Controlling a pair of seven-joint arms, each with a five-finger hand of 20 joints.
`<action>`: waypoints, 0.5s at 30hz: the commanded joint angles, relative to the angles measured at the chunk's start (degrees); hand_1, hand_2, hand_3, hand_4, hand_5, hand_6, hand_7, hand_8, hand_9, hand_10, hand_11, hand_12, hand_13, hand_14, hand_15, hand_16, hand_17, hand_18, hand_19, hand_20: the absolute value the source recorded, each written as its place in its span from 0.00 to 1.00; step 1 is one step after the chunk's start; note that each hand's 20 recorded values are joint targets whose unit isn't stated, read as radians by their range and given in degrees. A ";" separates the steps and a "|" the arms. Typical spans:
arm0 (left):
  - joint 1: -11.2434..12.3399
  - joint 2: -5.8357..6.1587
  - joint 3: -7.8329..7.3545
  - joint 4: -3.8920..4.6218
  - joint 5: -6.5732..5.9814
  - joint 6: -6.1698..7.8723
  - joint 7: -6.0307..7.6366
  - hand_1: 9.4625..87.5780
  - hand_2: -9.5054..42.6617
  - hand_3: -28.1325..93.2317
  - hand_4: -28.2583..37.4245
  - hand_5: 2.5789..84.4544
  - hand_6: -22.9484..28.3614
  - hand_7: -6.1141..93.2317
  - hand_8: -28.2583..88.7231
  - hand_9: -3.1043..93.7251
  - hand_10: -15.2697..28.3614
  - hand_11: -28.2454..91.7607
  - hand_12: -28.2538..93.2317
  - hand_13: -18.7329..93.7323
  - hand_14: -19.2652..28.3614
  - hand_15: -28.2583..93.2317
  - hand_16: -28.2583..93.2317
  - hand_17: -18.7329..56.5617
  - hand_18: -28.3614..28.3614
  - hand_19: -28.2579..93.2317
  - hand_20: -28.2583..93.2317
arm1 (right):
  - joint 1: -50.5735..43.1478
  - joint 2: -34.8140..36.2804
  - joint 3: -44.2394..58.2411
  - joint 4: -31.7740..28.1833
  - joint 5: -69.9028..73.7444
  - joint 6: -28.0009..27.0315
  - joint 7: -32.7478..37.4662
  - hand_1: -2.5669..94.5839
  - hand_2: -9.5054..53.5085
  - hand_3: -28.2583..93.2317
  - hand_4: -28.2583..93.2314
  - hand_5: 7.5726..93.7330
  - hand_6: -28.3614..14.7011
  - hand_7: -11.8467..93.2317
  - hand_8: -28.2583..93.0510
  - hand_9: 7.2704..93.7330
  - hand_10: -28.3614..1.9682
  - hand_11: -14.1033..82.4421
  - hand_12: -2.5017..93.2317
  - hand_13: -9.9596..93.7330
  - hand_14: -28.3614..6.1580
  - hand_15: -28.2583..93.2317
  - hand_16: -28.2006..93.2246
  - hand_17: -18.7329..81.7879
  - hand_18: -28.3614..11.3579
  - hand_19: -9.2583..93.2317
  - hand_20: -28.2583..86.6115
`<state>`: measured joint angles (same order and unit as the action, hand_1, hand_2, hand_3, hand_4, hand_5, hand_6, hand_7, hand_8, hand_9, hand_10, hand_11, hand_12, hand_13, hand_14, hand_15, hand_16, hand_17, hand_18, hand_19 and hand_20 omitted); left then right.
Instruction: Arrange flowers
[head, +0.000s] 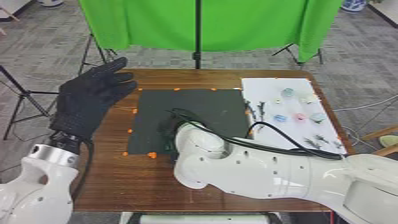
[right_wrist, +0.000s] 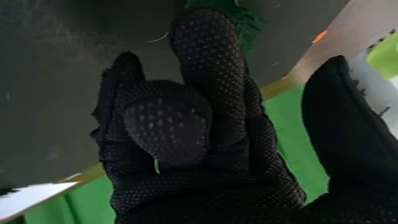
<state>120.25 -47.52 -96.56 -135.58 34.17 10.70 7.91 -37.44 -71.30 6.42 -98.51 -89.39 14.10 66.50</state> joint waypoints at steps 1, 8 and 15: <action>2.01 -0.22 -0.52 -0.66 0.03 1.87 0.34 0.16 0.33 0.88 0.08 0.48 0.69 0.19 0.17 0.40 0.88 0.51 0.32 0.38 1.00 0.69 0.14 0.13 0.99 0.74 0.27 | -1.22 2.58 0.64 -1.70 -3.72 -2.78 0.68 0.29 0.28 0.81 0.05 0.79 0.46 0.23 0.14 0.94 0.42 0.52 0.23 0.92 0.58 0.81 0.38 0.60 0.05 1.00 0.34; 3.79 -0.61 -1.35 -1.22 0.10 2.62 0.72 0.16 0.33 0.88 0.08 0.48 0.69 0.19 0.17 0.40 0.88 0.51 0.32 0.38 1.00 0.69 0.14 0.13 0.99 0.74 0.27 | -2.58 5.10 1.38 -2.70 -3.94 -5.17 1.19 0.28 0.28 0.81 0.05 0.78 0.46 0.23 0.14 0.94 0.41 0.52 0.23 0.92 0.58 0.81 0.38 0.60 0.05 1.00 0.34; 3.72 -0.70 -1.35 -1.18 0.06 2.70 0.96 0.16 0.33 0.88 0.08 0.48 0.69 0.19 0.17 0.39 0.88 0.51 0.32 0.38 1.00 0.69 0.14 0.13 0.99 0.74 0.27 | -4.38 5.00 2.28 -3.05 -1.98 -7.43 -0.05 0.28 0.29 0.80 0.05 0.79 0.45 0.22 0.14 0.94 0.40 0.51 0.24 0.92 0.57 0.81 0.38 0.60 0.05 1.00 0.34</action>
<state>123.56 -47.64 -98.08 -136.74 34.17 12.64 8.80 -40.47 -66.69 8.41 -101.21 -92.80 8.65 67.14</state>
